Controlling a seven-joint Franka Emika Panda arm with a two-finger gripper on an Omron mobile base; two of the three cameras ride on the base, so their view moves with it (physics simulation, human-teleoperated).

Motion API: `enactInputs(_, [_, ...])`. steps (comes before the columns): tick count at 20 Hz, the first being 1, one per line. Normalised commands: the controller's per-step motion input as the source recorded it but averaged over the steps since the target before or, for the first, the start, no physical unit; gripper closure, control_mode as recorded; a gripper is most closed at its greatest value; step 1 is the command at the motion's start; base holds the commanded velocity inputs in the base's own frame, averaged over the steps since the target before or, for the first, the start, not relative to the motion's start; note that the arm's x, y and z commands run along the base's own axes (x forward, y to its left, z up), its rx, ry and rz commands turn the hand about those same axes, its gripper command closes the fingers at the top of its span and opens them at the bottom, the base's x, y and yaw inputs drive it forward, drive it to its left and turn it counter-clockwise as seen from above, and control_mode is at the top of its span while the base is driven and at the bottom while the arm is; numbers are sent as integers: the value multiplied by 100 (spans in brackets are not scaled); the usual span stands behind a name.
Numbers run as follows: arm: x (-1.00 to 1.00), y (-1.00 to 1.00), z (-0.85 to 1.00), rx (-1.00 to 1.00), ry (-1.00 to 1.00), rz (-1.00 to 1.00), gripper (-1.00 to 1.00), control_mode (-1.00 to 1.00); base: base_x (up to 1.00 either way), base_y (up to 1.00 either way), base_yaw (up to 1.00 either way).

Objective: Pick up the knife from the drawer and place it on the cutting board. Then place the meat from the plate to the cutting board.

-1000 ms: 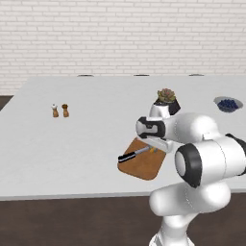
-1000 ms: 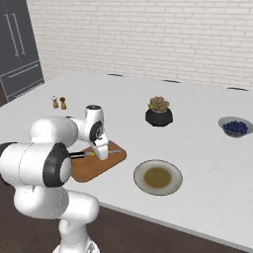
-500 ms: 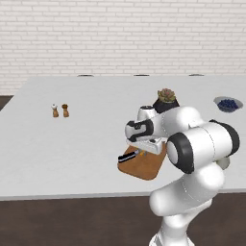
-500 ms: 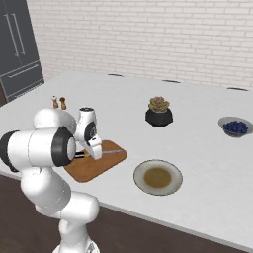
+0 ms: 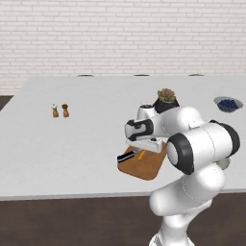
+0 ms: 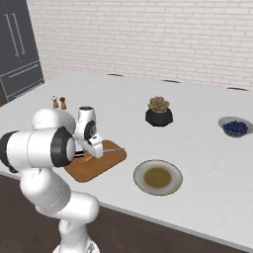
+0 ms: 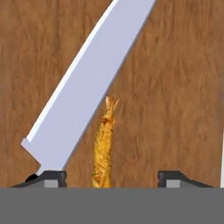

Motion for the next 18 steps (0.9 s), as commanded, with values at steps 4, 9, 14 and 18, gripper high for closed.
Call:
enactInputs(4, [-24,0,38,0,-2,5,-100,-100,0,0,0])
enactInputs(9, [-52,-19,55,0,-9,1,-100,-100,0,0,0])
enactInputs(14, [-67,-46,49,3,-21,0,-100,-100,0,0,0])
enactInputs(18, [-50,-31,59,4,-24,0,-100,-100,0,0,0])
